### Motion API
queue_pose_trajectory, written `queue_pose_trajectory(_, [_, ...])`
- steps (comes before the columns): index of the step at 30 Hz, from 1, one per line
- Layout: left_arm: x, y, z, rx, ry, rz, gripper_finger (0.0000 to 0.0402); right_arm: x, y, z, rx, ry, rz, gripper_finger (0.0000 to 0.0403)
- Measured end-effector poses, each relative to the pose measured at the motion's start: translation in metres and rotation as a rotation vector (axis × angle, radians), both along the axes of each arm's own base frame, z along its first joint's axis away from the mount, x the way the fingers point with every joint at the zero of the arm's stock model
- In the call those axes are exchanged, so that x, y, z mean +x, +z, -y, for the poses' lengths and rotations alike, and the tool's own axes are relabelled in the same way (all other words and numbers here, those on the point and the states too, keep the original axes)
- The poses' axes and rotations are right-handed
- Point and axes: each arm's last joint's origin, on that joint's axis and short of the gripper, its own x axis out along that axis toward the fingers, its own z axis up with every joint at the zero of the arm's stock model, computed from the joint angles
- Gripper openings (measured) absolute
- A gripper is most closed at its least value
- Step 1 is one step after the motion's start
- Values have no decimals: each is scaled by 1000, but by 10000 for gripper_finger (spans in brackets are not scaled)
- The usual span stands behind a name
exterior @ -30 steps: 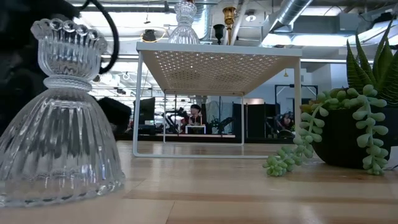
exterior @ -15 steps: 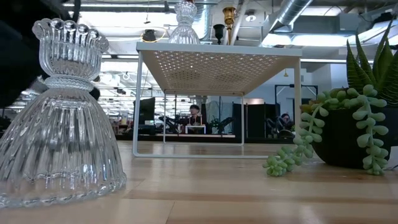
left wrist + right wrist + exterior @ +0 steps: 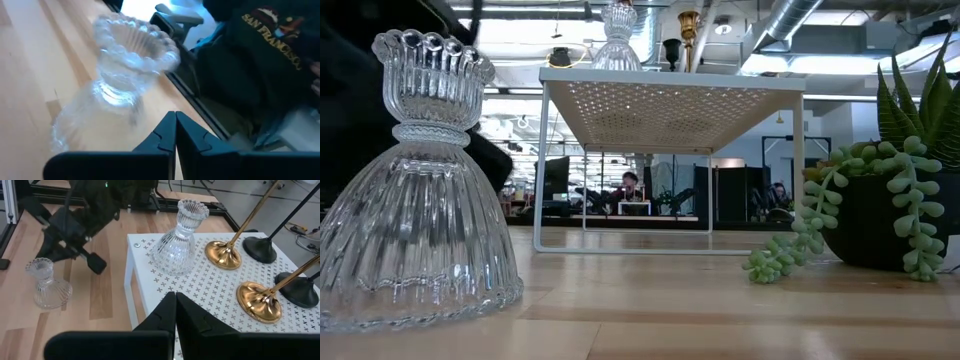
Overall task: Pick & Place candle stick holders
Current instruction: Move the glass candle holder to the bottom middle of the table
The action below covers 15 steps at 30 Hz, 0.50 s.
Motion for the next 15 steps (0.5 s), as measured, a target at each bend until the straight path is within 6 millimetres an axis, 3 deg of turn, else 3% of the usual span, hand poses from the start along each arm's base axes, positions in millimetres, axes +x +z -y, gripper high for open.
queue_pose_trajectory(8, [16, 7, 3, -13, 69, 37, 4, 0, 0, 0, 0, 0, 0, 0])
queue_pose_trajectory(15, [24, 8, -7, 35, 178, 88, 5, 0, 0, 1, -13, -17, 8, 0])
